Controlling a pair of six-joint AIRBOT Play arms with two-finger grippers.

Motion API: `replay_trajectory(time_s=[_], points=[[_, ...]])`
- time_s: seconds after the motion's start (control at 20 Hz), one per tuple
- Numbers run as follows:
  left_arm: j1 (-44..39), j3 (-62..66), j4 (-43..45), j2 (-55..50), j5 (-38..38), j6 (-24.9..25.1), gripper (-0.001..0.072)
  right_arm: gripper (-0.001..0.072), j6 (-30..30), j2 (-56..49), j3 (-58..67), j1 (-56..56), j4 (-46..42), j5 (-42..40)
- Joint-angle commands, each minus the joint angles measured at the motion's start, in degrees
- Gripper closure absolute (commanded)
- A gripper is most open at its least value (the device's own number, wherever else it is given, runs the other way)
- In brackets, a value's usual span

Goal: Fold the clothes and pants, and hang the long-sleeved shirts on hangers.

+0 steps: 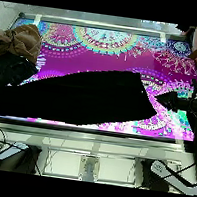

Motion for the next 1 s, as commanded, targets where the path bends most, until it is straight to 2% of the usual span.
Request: replay_trajectory(time_s=[0.0,0.6,0.65,0.75,0.9,0.95], points=[[0.1,0.3,-2.6,-3.9,-2.1,0.8,0.0122,0.0359,0.2,0.1,0.0,0.0,0.0,0.0],[-2.8,0.3,-8.0,-12.1,4.7,1.1,0.0123,0.0361,1.6,0.1,0.0,0.0,0.0,0.2],[-3.5,0.3,-8.0,-12.1,5.4,1.1,0.0155,0.0372,1.7,0.1,0.0,0.0,0.0,0.5],[-3.9,0.4,-8.0,-11.8,5.5,1.1,0.0705,0.0382,1.7,0.1,0.0,0.0,0.0,1.2],[-3.8,0.9,-7.9,-10.4,4.5,2.1,0.0698,0.0395,1.5,0.6,0.0,0.0,-1.3,2.8],[-3.7,1.2,-8.0,-9.6,4.3,2.3,0.0698,0.0395,1.4,1.4,0.0,0.0,-5.0,3.0]])
